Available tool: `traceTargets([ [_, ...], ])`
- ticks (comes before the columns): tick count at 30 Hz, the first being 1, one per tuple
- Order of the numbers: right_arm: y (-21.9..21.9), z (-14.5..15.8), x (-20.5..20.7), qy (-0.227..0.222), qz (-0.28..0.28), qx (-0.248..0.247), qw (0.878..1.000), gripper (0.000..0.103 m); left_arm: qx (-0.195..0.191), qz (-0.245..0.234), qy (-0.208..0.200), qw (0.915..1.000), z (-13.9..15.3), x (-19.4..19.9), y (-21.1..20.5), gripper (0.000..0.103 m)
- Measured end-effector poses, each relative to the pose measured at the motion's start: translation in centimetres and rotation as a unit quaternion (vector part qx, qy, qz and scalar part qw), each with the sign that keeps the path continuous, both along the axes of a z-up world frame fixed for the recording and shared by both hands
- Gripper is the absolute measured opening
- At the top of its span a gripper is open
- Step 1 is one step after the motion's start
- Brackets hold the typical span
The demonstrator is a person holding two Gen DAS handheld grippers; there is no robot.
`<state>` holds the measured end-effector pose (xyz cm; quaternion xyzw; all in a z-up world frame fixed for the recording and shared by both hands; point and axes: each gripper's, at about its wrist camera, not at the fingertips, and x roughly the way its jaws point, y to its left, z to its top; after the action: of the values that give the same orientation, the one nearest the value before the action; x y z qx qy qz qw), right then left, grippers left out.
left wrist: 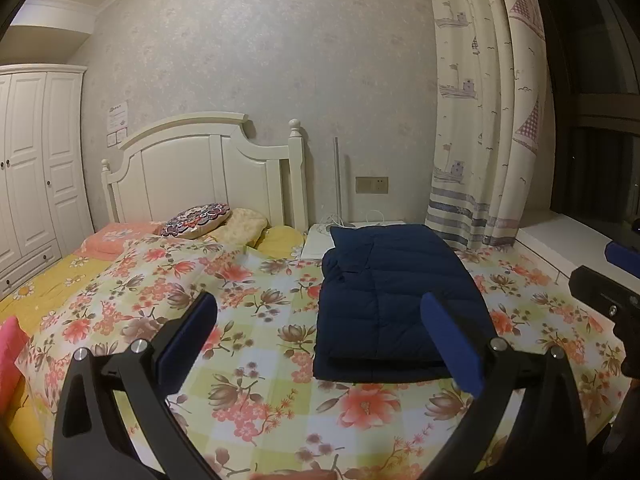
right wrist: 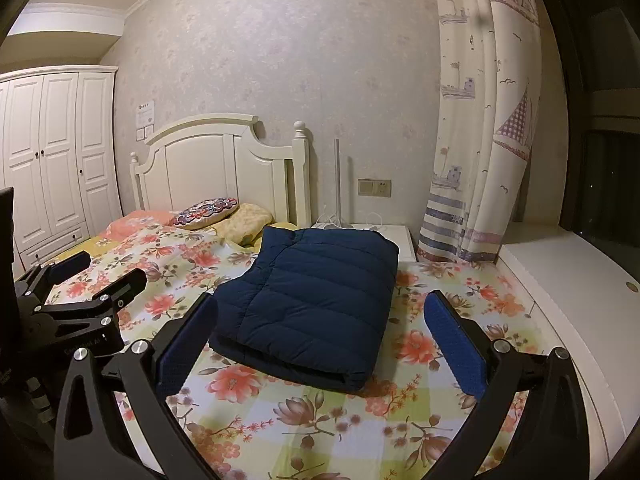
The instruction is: Fold large clothes
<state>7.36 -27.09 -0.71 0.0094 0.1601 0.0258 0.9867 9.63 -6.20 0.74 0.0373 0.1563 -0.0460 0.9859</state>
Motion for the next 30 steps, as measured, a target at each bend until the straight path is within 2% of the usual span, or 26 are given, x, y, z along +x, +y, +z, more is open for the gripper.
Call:
traceTargets([
  [12,0.2,0.0,-0.1,0.0,0.0,0.001,1.0,0.099,0.002,-0.003,-0.004,1.0,-0.1,-0.2,0.1,0.101],
  [30,0.6,-0.2,-0.1,0.001,0.003,0.0,1.0,0.099,0.006,-0.007,-0.026,0.9996,1.3,-0.9,0.8,0.101],
])
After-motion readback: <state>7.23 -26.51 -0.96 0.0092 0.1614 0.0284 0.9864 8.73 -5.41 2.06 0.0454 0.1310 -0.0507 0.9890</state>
